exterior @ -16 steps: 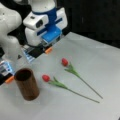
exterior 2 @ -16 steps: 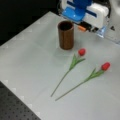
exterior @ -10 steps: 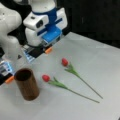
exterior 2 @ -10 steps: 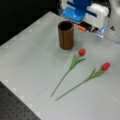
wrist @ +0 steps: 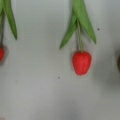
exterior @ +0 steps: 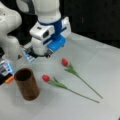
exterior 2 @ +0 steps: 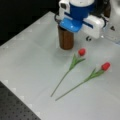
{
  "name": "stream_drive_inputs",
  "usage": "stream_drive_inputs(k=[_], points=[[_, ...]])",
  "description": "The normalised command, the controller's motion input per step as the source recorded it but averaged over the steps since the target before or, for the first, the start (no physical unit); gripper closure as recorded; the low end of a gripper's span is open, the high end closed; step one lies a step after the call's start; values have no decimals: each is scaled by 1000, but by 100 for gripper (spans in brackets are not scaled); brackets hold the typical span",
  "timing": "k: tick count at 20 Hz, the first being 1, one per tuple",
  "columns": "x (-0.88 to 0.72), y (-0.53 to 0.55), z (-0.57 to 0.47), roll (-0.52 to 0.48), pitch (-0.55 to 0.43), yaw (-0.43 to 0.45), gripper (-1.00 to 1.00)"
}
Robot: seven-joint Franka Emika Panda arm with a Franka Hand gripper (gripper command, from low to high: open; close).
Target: Flower insertion into a vase
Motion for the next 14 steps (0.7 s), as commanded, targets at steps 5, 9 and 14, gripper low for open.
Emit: stream_drive_inputs(k=[5,9,14], points=[[264,-107,-288,-127,56,163,-100],[356,-93,-442,-162,135,210,-100],[372,-103,-416,-111,92,203,-100]])
